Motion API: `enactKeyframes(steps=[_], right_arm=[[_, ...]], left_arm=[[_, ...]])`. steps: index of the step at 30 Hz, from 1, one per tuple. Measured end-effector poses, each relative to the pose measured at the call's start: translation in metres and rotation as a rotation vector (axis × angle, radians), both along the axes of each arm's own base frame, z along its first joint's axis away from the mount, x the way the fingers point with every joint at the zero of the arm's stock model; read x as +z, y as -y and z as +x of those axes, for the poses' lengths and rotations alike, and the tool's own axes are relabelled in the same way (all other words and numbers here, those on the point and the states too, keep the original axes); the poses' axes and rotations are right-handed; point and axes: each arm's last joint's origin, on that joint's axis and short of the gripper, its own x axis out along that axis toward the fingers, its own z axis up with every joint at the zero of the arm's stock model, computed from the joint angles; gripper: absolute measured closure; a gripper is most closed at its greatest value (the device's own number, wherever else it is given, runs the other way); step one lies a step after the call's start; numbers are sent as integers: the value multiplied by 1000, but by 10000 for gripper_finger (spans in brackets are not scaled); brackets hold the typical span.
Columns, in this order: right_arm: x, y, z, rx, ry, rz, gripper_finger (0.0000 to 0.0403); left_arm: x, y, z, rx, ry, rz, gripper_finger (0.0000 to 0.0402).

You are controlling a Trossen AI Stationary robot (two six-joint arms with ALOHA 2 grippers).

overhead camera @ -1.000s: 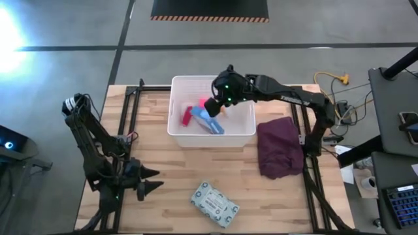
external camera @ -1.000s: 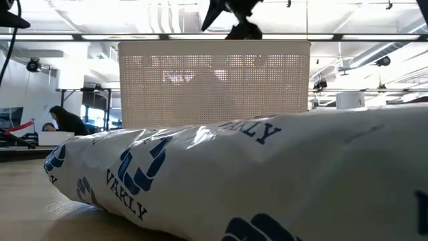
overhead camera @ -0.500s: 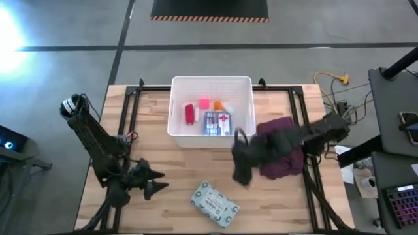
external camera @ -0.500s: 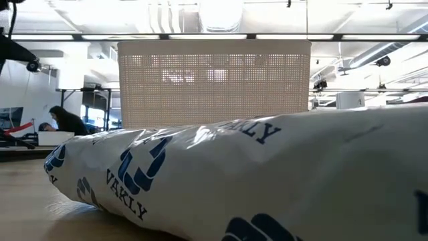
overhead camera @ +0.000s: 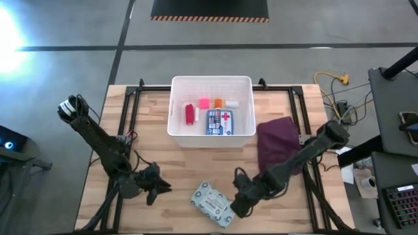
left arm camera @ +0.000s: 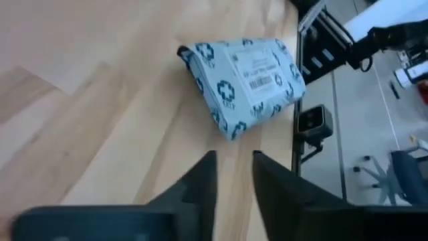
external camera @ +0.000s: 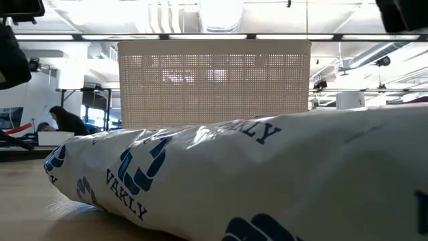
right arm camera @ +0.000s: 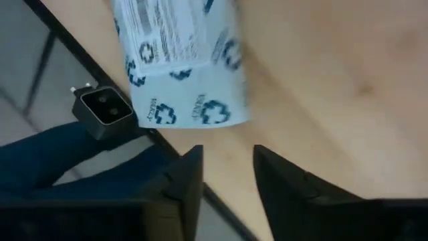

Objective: Pick & place medical supplies in basket/bin
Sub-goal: Put the mailer bag into the white basket

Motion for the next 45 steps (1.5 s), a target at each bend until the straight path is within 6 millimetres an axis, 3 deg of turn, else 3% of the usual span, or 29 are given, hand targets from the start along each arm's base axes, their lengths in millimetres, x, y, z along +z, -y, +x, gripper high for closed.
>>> enactKeyframes(steps=[5,13,20,24,28,31,36,40,45], right_arm=[[-38,-23,5,14,59,132,341],[-75,-32,10,97,25,97,389],[-94,-31,49,148,233,155,390],[-90,-13,79,157,371,128,390],[-85,4,102,223,446,119,390],[-74,5,104,292,475,143,390],[-45,12,84,342,407,72,390],[-29,44,77,245,364,-147,390],[-47,105,101,98,389,-112,385]], left_arm=[[-4,7,8,4,38,-48,393],[-24,25,51,79,-19,-22,401],[-35,35,91,25,-125,-68,401],[-33,40,94,14,-159,-56,401],[-37,30,81,111,-322,-42,401],[-31,26,63,198,-410,-77,401],[-30,30,43,268,-423,-93,401],[-40,27,38,315,-434,-108,401],[-47,22,35,328,-436,-91,401]])
